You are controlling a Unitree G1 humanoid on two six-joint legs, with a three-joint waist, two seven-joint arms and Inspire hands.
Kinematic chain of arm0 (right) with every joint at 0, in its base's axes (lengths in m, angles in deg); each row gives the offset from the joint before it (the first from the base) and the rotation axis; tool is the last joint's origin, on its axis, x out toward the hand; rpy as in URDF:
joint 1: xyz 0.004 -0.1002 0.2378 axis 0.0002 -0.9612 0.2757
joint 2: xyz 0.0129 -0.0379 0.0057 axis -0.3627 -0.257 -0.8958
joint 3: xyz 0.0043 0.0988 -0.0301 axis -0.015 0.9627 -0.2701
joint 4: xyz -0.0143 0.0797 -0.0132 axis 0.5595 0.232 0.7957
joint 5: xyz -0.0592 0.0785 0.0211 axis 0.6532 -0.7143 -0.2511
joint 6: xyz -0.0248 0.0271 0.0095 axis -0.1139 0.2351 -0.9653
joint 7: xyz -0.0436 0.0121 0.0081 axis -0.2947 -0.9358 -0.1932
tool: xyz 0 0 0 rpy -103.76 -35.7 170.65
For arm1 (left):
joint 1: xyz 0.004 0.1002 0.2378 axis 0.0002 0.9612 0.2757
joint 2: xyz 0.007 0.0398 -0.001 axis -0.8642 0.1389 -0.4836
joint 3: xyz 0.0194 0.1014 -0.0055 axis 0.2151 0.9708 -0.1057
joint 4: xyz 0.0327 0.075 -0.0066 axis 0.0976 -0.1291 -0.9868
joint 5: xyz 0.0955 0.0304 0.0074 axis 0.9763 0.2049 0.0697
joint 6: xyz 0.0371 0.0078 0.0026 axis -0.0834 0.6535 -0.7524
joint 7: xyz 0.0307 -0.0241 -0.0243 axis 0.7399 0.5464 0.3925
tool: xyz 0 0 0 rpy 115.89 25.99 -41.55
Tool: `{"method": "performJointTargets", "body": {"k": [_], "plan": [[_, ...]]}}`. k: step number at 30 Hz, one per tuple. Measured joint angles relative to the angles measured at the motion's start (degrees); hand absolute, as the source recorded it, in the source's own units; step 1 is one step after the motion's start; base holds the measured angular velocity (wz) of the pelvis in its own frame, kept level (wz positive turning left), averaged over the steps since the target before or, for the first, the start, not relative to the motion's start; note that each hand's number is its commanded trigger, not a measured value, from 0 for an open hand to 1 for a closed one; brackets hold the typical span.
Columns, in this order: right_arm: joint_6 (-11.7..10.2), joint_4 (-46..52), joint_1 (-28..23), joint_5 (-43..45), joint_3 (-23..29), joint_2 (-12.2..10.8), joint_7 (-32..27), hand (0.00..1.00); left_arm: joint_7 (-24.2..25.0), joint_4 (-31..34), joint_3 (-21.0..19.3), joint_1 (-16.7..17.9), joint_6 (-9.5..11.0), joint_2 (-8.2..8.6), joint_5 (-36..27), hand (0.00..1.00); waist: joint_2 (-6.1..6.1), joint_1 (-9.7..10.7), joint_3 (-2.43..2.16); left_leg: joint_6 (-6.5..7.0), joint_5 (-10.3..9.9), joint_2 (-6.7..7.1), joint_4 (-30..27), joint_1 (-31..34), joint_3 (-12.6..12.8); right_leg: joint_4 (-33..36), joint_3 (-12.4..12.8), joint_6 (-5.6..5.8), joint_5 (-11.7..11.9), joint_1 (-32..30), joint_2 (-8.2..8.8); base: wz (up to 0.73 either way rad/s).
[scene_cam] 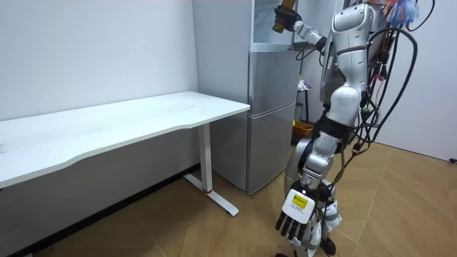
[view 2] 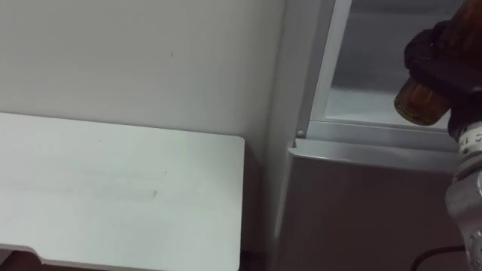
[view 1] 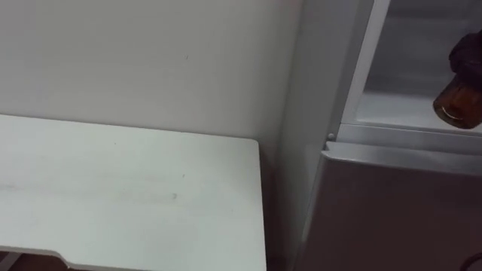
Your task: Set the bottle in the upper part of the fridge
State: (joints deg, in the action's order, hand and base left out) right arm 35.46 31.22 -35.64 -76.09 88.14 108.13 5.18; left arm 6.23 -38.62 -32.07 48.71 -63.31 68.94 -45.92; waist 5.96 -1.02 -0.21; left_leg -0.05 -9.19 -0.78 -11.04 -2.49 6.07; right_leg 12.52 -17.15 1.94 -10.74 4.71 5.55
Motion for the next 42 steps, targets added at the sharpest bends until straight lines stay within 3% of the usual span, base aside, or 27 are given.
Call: {"method": "performJointTargets", "body": {"k": [3,10,16,18,23,28,32,36,42], "plan": [[0.0,-1.5,0.1,-0.8,0.0,1.9,-0.2,1.00,0.1,0.1,-1.3,0.0,0.0,-0.03,0.0,0.00,-0.15,-0.6,-0.09,-0.01,0.0,0.00,0.2,0.0,0.0,0.0,0.0,0.02,0.0,-0.1,0.00,0.00],[0.0,-1.6,0.1,-1.4,0.0,2.1,-0.4,1.00,1.1,-0.1,-2.3,-0.1,0.0,-0.14,0.0,0.00,-0.06,-0.8,-0.09,-0.01,0.0,-0.01,0.2,-0.1,0.0,0.1,0.0,0.03,0.0,0.2,0.00,0.00],[0.0,-2.4,0.4,-3.5,-0.7,3.1,-0.3,1.00,1.2,-0.3,-3.4,0.1,0.0,-0.34,0.7,0.00,0.69,-2.3,0.00,-0.02,0.0,0.01,0.2,-0.1,0.0,0.1,0.0,0.00,-0.1,0.2,0.01,0.00],[0.0,-4.1,0.7,-4.0,-0.8,3.1,-0.1,1.00,1.2,-0.6,-3.4,0.1,0.0,-0.52,0.6,0.00,1.31,-2.8,-0.28,-0.04,0.0,0.00,0.2,-0.1,-0.1,0.0,-0.2,-0.01,-0.2,0.1,0.00,0.03],[0.0,-6.3,0.9,-4.7,-1.7,3.1,-0.6,1.00,1.0,-0.7,-3.3,0.2,-0.1,-0.61,0.5,0.00,2.15,-4.1,-0.13,-0.04,0.0,0.06,-0.2,0.6,-0.6,0.1,-0.6,-0.01,-0.2,0.3,0.02,0.04],[0.1,-10.0,2.6,-5.4,-5.1,3.1,-2.0,1.00,1.0,-0.6,-3.2,0.5,-0.2,-1.56,0.6,0.00,2.58,-4.2,-0.04,-0.11,0.0,0.01,-1.6,3.0,-1.9,0.3,-1.9,-0.15,-0.1,-0.9,-0.02,0.14],[1.6,-15.4,6.4,-5.3,-8.2,3.3,-3.1,1.00,1.0,-0.4,-3.0,0.4,-1.2,-2.83,0.7,0.00,2.63,-4.2,-0.08,-0.15,-0.1,-0.08,-2.9,5.8,-2.8,1.0,-2.8,-0.31,0.0,-3.0,-0.02,0.12],[1.3,-19.7,10.8,-5.7,-9.8,4.0,-4.4,1.00,1.2,1.5,-3.0,0.1,-1.4,-3.24,0.7,0.00,2.90,-5.0,-0.02,-0.20,-0.1,-0.40,-4.6,8.6,-3.4,1.3,-3.6,-0.77,0.3,-4.8,-0.25,0.07],[0.8,-24.4,13.2,-5.8,-9.9,5.2,-6.9,1.00,1.2,2.6,-2.4,-0.8,-2.2,-3.57,0.5,0.00,3.34,-5.7,0.10,-0.50,-0.4,-0.71,-7.2,12.5,-5.8,1.3,-5.3,-1.30,0.6,-6.4,-0.88,0.15]]}}
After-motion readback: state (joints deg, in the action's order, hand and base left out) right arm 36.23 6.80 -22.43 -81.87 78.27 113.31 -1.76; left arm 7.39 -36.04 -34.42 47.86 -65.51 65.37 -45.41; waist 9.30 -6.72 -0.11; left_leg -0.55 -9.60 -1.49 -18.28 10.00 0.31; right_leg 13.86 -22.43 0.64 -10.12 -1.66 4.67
